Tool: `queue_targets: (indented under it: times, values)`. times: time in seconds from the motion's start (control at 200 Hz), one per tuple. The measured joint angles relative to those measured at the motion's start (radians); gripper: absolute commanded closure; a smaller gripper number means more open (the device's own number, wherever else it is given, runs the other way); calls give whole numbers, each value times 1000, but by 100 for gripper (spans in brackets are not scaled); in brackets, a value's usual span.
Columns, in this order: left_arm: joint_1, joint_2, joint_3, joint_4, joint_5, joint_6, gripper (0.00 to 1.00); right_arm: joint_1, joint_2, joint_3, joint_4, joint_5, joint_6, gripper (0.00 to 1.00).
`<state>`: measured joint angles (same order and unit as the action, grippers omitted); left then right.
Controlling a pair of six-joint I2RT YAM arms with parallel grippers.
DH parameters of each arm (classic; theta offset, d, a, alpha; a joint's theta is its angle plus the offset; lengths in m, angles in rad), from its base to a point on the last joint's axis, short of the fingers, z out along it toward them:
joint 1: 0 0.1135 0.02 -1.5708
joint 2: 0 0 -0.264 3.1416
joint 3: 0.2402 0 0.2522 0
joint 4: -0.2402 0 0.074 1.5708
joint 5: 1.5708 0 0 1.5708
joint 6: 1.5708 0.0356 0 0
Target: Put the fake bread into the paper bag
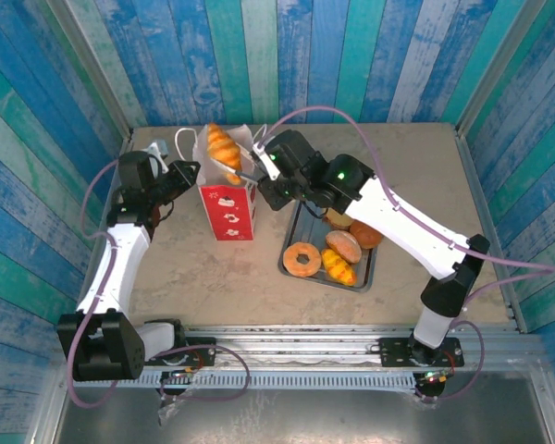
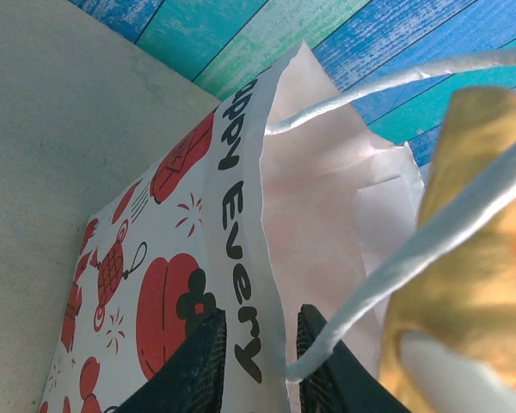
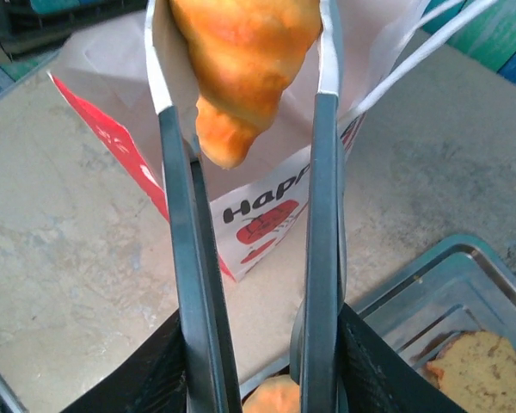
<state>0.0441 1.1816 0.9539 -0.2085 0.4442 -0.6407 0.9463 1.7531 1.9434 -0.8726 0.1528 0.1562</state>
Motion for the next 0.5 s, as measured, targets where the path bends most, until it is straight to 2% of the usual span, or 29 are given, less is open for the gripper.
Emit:
queue_targets:
  times: [0.26,0.501]
  values:
    - [0,-6,-3,0,0,-3,74,0,1,0,-20,-3,1,48]
    - [0,-13,-9,0,0,-3,74,0,1,15,-22,0,1,49]
